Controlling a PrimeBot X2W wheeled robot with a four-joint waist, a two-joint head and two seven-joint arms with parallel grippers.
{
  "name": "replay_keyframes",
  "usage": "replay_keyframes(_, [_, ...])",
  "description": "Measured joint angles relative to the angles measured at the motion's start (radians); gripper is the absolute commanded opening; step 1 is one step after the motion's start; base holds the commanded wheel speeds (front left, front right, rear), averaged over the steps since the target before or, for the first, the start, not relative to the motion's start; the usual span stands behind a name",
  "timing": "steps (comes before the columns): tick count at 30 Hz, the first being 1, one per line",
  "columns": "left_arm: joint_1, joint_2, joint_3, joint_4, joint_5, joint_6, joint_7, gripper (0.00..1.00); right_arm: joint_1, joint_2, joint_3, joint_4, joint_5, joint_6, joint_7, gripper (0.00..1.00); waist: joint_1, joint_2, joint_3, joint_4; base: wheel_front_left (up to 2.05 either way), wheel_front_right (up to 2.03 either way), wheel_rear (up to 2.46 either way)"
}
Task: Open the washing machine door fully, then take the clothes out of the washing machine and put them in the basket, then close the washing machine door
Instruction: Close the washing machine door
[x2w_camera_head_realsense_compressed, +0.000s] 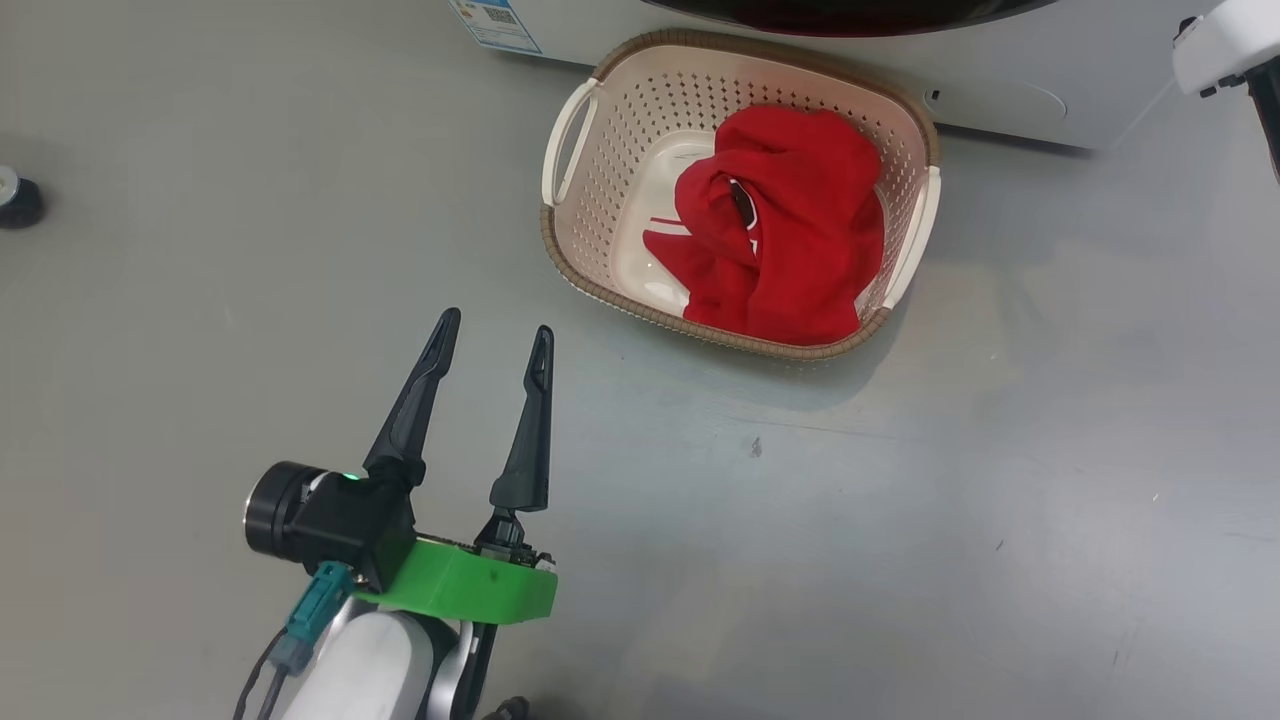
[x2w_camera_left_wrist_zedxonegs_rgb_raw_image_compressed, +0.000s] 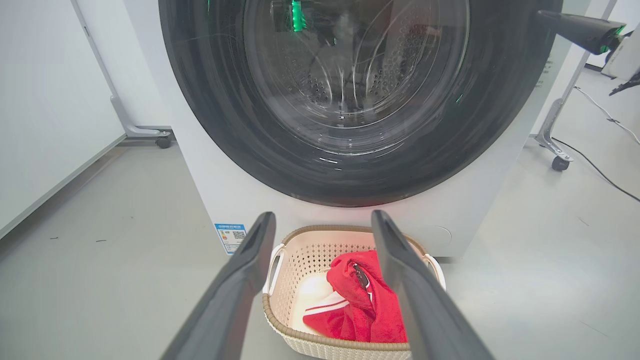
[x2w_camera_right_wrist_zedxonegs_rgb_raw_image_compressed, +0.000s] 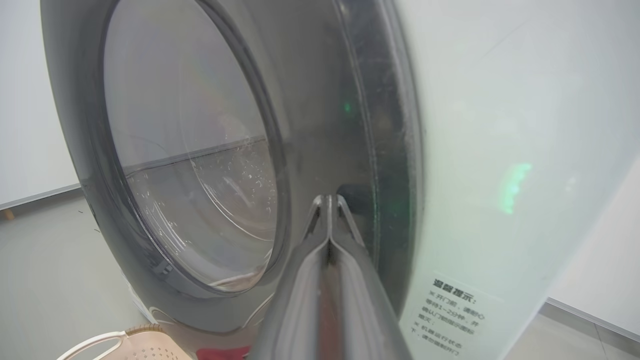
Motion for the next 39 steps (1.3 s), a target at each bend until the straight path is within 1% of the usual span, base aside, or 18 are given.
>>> replay_keyframes(9, [-0.009, 0.0, -0.006, -0.003, -0.022, 0.0, 0.0, 1.0, -0.012, 0.005, -0.008, 0.048, 0.02, 0.008, -0.022, 0.0, 0.0, 0.0, -0.006, 0.008, 0.0, 0.0, 0.0])
replay_keyframes(13, [-0.01, 0.0, -0.004, -0.002, -0.022, 0.0, 0.0, 1.0, -0.012, 0.019, 0.0, 0.068, 0.04, 0.007, -0.033, 0.0, 0.0, 0.0, -0.016, 0.006, 0.0, 0.0, 0.0])
replay_keyframes(17, [-0.011, 0.0, -0.001, 0.002, -0.022, 0.0, 0.0, 1.0, -0.005, 0.049, 0.013, 0.07, 0.083, -0.001, -0.044, 0.0, 0.0, 0.0, -0.029, -0.001, 0.0, 0.0, 0.0])
replay_keyframes(21, [-0.013, 0.0, 0.009, 0.007, -0.018, 0.0, 0.0, 1.0, 0.053, 0.088, 0.026, 0.07, 0.139, -0.001, -0.053, 0.0, 0.0, 0.0, -0.048, -0.019, 0.0, 0.0, 0.0])
replay_keyframes(28, [-0.013, -0.001, 0.033, 0.02, -0.013, 0.0, 0.0, 1.0, 0.166, 0.1, 0.065, 0.062, 0.143, -0.001, -0.061, 0.0, 0.0, 0.0, -0.08, -0.057, 0.0, 0.0, 0.0])
replay_keyframes(32, [-0.013, 0.0, 0.041, 0.033, -0.004, 0.0, 0.0, 1.0, 0.25, 0.125, 0.054, 0.056, 0.146, -0.001, -0.062, 0.0, 0.0, 0.0, -0.103, -0.081, 0.0, 0.0, 0.0])
replay_keyframes(35, [-0.012, 0.0, 0.044, 0.037, -0.003, 0.0, 0.0, 1.0, 0.3, 0.146, 0.031, 0.019, 0.15, -0.001, -0.062, 0.0, 0.0, 0.0, -0.122, -0.1, 0.0, 0.0, 0.0])
replay_keyframes(36, [-0.012, 0.0, 0.047, 0.04, -0.003, 0.0, 0.0, 1.0, 0.311, 0.155, 0.022, 0.006, 0.157, -0.001, -0.062, 0.05, 0.0, 0.0, -0.128, -0.107, 0.0, 0.0, 0.0])
replay_keyframes(37, [-0.012, 0.0, 0.05, 0.044, -0.002, 0.0, 0.0, 1.0, 0.322, 0.162, 0.017, -0.004, 0.16, -0.001, -0.062, 0.23, 0.0, 0.0, -0.134, -0.113, 0.0, 0.0, 0.0])
replay_keyframes(38, [-0.011, 0.0, 0.053, 0.049, 0.003, 0.0, 0.0, 1.0, 0.334, 0.17, 0.013, -0.009, 0.165, -0.001, -0.062, 0.33, 0.0, 0.0, -0.14, -0.12, 0.0, 0.0, 0.0])
replay_keyframes(39, [-0.01, 0.0, 0.056, 0.055, 0.007, 0.0, 0.0, 1.0, 0.351, 0.176, 0.011, -0.015, 0.168, -0.001, -0.062, 0.46, 0.0, 0.0, -0.146, -0.128, 0.0, 0.0, 0.0])
